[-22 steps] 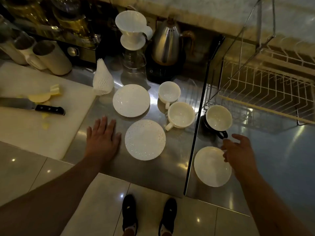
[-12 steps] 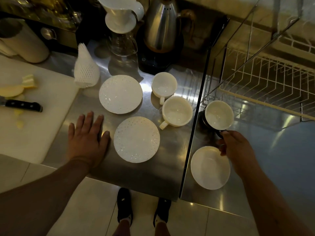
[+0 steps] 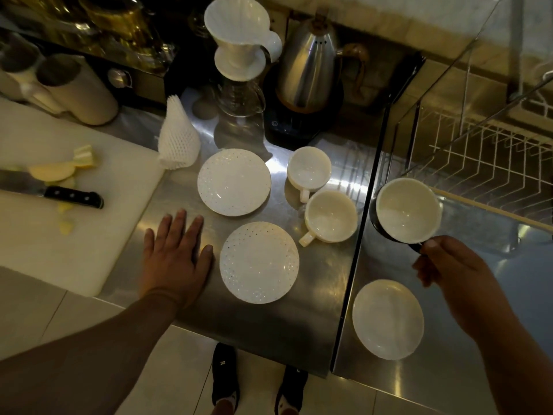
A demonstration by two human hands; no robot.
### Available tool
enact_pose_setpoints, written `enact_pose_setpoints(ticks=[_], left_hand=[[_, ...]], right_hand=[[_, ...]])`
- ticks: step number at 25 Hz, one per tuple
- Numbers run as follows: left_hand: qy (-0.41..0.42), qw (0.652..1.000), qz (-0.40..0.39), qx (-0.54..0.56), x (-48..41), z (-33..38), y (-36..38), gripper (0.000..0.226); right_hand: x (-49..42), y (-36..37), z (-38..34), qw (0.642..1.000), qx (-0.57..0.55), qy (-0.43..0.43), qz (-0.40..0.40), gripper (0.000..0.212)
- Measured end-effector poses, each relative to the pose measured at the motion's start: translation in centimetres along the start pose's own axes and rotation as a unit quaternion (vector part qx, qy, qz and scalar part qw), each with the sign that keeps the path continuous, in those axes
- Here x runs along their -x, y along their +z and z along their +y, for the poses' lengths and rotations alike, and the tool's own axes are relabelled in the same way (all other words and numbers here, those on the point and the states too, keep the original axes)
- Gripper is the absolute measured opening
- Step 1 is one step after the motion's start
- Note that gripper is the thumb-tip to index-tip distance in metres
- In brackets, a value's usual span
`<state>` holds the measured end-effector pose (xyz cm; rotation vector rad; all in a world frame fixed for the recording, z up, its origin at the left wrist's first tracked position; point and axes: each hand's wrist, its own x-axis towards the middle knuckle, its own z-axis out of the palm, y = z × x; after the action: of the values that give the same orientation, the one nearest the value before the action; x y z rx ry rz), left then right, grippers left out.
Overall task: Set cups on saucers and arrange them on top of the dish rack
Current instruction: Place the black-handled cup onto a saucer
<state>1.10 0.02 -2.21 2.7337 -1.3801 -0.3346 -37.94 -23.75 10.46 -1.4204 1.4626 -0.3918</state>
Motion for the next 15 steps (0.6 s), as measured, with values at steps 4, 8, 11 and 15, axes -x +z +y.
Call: enact_pose_setpoints(ticks=[4,8,11,15], left_hand=[[0.001,1.0,-0.008,-0.001,0.1,0.0,-0.2,0.071],[-0.001,1.0,-0.013,0.004,0.0,-0.1,-0.3,0.07],[0.0,1.0,-0.016,0.011,0.1,-0.2,-0.3,0.07],[0.004,1.0,-0.02,0.012,0.2,-0.5,-0.1,0.068]], right_hand=[[-1.0,2.4,-5.0,0.995,0.014,-0.036,-0.087,0.027],[-3.1,7.2,-9.3,0.984,0.047,-0.072,-0.159,0.024],[-4.5,11.0,-11.5,0.976,0.085,-0.082,-0.183,0.023],[-5.3,15.3,-13.1,0.967,0.127,-0.087,-0.201,0.021]])
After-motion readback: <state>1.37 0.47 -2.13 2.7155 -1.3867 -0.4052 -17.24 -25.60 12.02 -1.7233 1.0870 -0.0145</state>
